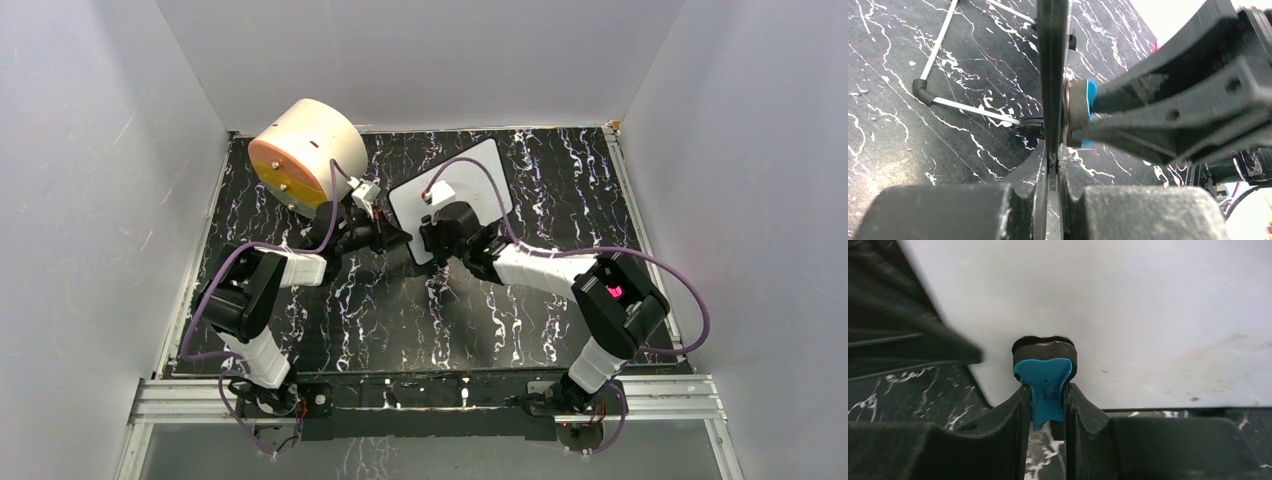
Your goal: Erase the whiteboard
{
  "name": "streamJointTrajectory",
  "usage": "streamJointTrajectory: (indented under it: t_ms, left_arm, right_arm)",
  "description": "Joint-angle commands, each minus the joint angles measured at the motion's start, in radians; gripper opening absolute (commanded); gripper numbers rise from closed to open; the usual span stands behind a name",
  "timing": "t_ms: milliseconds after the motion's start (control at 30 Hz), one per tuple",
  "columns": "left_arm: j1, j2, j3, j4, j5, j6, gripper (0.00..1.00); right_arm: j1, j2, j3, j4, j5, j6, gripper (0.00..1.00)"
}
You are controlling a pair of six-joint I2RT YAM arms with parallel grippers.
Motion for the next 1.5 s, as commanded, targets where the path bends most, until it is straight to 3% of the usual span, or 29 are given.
streamJointTrajectory:
  t_ms: [0,233,500,700,833,1100,1467]
  left_arm:
    - [-0.015,-0.041,0.022,-0.058,0.085,0.035,0.00]
    - [-0.015,-0.035,0.036,-0.079,0.106,0.049,0.00]
    - [-0.015,-0.024,0.050,-0.088,0.110,0.049,0.00]
    - [-0.015,-0.031,0.055,-0.099,0.109,0.049,0.00]
    - [-0.015,-0.026,0.061,-0.096,0.116,0.044,0.00]
    - [-0.017,-0.027,0.060,-0.102,0.131,0.048,0.00]
    - [-0.015,-0.016,0.063,-0.091,0.141,0.032,0.00]
  right_arm:
    - [-0.145,0.017,0.065,-0.003,0.043,0.031,0.07]
    - [-0.181,0.027,0.152,-0.095,0.018,0.046,0.07]
    - [-0.044,0.053,0.176,-0.104,-0.001,0.036,0.08]
    - [-0.002,0.053,0.070,0.010,0.007,0.044,0.07]
    - [-0.003,0.059,-0.036,0.131,0.095,0.033,0.06]
    - [-0.039,0.005,-0.033,0.190,0.241,-0.037,0.06]
    - [0.007,-0.047,-0.102,0.250,0.152,-0.035,0.07]
